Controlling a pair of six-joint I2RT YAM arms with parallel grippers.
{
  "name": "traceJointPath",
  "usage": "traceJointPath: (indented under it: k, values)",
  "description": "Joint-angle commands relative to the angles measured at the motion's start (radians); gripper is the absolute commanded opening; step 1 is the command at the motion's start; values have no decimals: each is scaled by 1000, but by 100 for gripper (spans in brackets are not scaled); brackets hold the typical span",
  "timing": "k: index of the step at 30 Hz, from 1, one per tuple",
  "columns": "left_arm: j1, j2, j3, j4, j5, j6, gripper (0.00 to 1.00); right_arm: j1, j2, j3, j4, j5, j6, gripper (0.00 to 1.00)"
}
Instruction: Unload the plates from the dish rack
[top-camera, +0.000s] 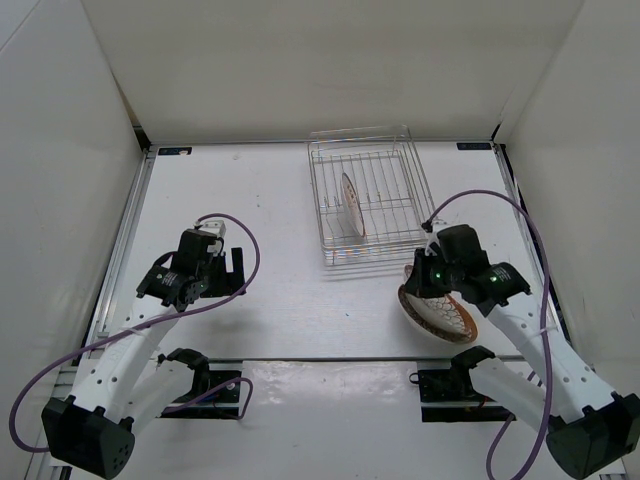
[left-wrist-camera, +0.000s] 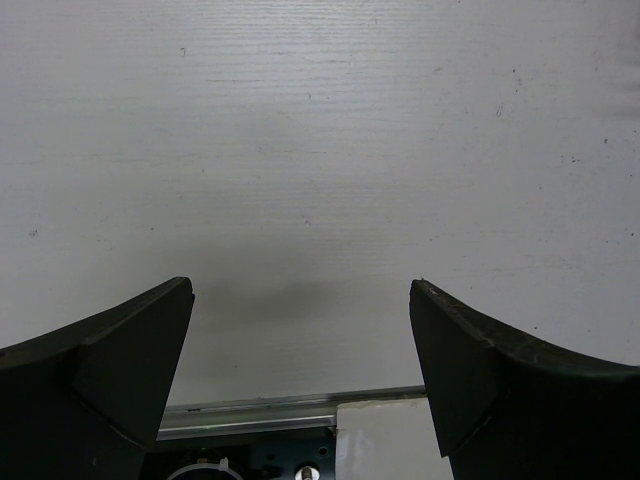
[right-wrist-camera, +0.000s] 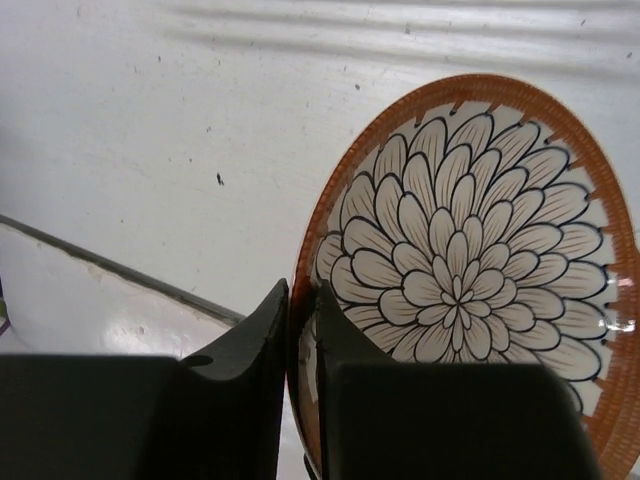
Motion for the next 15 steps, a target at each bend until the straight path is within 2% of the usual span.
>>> traceJointPath:
  k: [1,3,9,11,15]
  values:
    - [-2,-10,38,1,7,4,100,6,12,-54,-170,-48,37,15]
    - [-2,-12,36,0,7,4,100,9,8,-50,-212,-40,31,25]
    - [-2,-12,38,0,9,4,100,31,35,-17,-312,-50,49,26]
    - [-2,-12,41,1,12,4,100,41,37,-31,-301,-86,51,29]
    - [-2,-16,39,-2,10,2,100,55,58,-39,-292,-62,68,38]
